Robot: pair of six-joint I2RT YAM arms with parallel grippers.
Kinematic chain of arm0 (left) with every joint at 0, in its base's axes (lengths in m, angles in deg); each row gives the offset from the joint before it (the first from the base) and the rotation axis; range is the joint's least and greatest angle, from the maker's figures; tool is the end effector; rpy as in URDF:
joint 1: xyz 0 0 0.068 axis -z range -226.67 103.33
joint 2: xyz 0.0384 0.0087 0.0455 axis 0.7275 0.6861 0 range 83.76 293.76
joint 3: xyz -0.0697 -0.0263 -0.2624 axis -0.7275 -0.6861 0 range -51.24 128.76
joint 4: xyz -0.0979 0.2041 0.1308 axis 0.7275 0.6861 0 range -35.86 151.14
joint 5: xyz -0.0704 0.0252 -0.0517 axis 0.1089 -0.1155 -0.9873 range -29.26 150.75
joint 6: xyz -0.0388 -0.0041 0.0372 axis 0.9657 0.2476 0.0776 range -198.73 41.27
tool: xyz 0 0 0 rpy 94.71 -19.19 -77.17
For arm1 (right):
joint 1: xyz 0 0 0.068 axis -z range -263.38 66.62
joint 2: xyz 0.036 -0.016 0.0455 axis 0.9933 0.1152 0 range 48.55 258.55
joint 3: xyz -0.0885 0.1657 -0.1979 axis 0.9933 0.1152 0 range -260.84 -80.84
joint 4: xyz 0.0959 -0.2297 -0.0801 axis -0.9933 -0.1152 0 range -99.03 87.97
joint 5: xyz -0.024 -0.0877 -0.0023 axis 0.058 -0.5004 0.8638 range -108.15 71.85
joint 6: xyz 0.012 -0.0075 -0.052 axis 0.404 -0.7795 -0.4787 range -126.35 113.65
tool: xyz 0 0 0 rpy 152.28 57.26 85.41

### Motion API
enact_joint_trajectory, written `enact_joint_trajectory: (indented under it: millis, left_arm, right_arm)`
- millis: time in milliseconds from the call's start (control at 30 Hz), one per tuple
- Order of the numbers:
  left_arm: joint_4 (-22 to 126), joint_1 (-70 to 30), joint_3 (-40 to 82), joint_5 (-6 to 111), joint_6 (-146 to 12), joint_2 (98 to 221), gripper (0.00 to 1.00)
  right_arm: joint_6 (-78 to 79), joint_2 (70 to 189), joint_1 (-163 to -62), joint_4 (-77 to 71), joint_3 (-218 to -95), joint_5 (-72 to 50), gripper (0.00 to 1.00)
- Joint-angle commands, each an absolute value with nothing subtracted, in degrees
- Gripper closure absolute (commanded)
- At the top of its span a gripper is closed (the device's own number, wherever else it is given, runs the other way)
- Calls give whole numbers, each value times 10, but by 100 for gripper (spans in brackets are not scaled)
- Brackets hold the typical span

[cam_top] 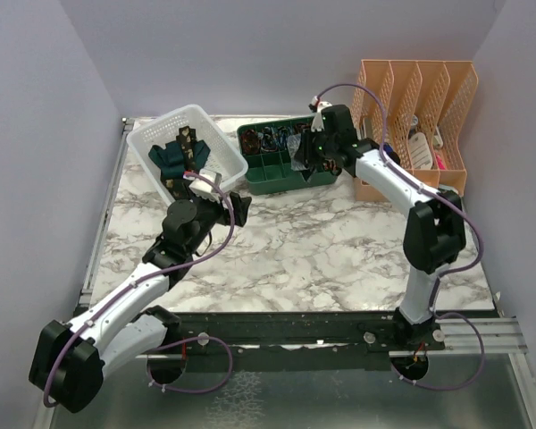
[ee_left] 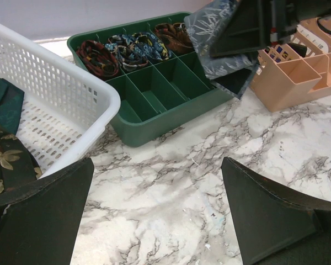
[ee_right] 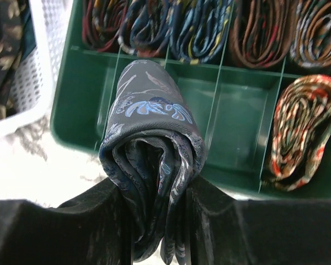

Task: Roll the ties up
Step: Place the tie in the storage box.

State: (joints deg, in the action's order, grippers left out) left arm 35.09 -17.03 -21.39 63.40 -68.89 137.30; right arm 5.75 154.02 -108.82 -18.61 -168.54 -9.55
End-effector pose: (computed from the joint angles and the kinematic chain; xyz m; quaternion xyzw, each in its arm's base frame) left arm 0.1927 -0.1077 0.2734 0.1109 0.7267 -0.2129 0.6436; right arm 0.3882 0.1904 0.2888 -0.1372 0.8718 0.2126 0.4194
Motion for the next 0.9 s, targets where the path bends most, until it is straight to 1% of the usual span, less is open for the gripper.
enact_joint_trajectory:
  millis: [0,167,300,500,867]
  left_arm:
    - [370,-177,-221,646,-692,1354,1]
    - [377,-182,-224,643,-694,1349,1]
    - [377,-184,-223,630,-693,1354,1]
    - [379,-185,-221,622,-695,1357,1]
    - [378,-186,-224,613,-689,1362,1]
  right_arm:
    - [64,1610,-1091,-268,-1789,-171,91]
    - [50,1676,-1091,-301,-1868,-179,90]
    - [45,1705,-1089,-312,-1902,-211,90]
    - [32,1748,-1083,-338,-1951,-226,90]
    - [9,1747,-1061,-335,-1927,-219,91]
